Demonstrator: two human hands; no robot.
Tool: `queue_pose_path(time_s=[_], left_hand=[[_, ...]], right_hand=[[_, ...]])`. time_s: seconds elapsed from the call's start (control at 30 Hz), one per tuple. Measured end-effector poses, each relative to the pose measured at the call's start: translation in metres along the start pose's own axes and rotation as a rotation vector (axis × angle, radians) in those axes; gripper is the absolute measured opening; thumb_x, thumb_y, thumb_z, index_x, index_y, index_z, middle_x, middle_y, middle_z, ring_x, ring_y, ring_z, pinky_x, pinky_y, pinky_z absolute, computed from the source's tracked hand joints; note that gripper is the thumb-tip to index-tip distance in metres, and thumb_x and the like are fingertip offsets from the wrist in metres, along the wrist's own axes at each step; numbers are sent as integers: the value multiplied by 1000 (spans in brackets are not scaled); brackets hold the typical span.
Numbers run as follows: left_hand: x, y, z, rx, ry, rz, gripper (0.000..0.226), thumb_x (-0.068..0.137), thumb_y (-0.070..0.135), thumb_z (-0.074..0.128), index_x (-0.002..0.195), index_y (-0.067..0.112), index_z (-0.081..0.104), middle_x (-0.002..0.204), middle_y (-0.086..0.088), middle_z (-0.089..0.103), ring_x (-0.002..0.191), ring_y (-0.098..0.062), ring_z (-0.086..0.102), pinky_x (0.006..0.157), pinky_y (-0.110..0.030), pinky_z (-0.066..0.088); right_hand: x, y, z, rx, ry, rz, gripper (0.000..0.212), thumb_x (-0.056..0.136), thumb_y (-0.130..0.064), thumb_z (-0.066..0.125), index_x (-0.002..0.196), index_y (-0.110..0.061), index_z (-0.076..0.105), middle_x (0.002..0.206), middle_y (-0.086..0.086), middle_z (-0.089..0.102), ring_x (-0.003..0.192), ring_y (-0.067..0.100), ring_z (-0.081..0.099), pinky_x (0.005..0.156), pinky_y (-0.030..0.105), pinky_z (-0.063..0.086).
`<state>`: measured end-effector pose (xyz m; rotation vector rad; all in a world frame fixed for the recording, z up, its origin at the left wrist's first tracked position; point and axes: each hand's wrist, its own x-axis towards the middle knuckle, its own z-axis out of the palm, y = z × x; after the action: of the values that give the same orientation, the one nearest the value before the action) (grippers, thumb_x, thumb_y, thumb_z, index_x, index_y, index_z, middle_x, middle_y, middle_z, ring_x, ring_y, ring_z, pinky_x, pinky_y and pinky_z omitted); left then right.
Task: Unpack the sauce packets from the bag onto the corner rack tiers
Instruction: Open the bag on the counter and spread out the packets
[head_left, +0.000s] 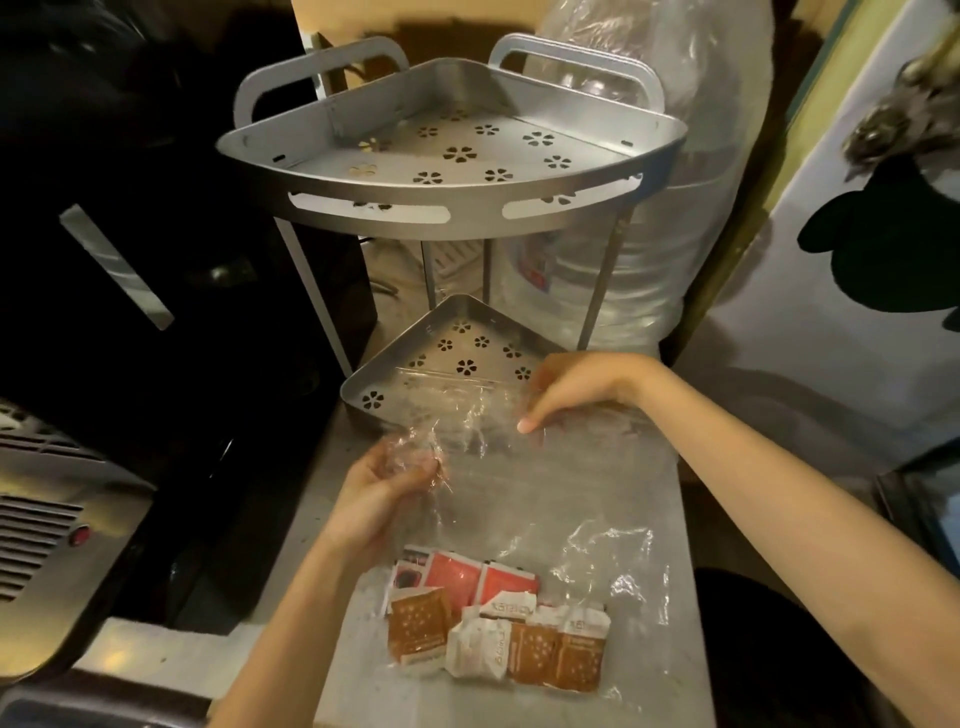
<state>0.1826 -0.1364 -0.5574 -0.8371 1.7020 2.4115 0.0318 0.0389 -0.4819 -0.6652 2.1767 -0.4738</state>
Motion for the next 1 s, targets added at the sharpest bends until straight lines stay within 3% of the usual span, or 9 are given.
queue_pose_path(time_s=[0.07,0.17,0.23,0.33,0.43,0.63,0.8,0.93,1.0], left_hand=[[-4,0,5,155,65,41,63,77,9,66,133,9,36,107,-8,64,95,-25,65,79,-42,55],[-18,-3,16,568,393,287,76,78,23,69,140,18,24,140,-8,40,125,-23,43,105,-43,37],[-42,-8,25,712,586,585,66,81,20,65,137,13,31,142,-9,35,130,-15,32,108,-33,28],[-70,-31,32,822,501,822,40,85,26,51,122,13,48,126,-1,42,119,-5,31,100,-26,26],[-84,-59,33,789,299,723,49,86,47,33,129,25,39,124,17,26,116,8,24,102,-29,29],[-100,-70,31,581,189,601,53,83,64,25,127,65,-3,146,37,-6,137,8,3,113,-31,16],[-113,-75,18,507,299,551,57,79,70,23,129,66,-5,149,32,-14,140,4,-5,117,-45,9],[-108,-63,3,489,328,568,57,74,80,10,127,64,1,149,27,-8,139,6,-5,116,-35,2],[-96,-53,-6,579,336,630,66,76,76,1,135,50,15,149,21,3,138,7,-3,114,-24,-8]], right_hand=[[-9,-3,-1,-33,28,22,22,76,-35,70,77,-14,66,74,-5,63,70,10,57,72,26,44],[-20,-8,2,24,88,21,33,74,-31,73,86,-1,69,79,3,64,75,17,58,76,32,47],[-28,-13,5,106,68,4,39,71,-29,76,89,6,68,80,9,62,75,22,55,73,36,45],[-43,-21,9,178,50,-33,26,75,-22,74,83,2,69,69,3,64,63,14,55,62,27,44],[-60,-35,14,210,84,-74,23,76,-18,73,86,3,70,58,-6,63,48,5,52,48,17,38],[-81,-71,35,166,162,-171,36,72,-27,74,86,6,67,70,9,56,66,20,44,65,34,34],[-90,-101,56,224,211,-258,37,73,-26,73,87,8,66,68,11,49,64,21,36,61,34,29],[-95,-109,63,392,322,-271,20,73,-20,74,80,-2,73,74,14,67,68,20,53,68,42,47],[-92,-96,69,595,393,-235,20,74,-16,74,78,3,70,72,13,69,67,11,59,71,27,52]])
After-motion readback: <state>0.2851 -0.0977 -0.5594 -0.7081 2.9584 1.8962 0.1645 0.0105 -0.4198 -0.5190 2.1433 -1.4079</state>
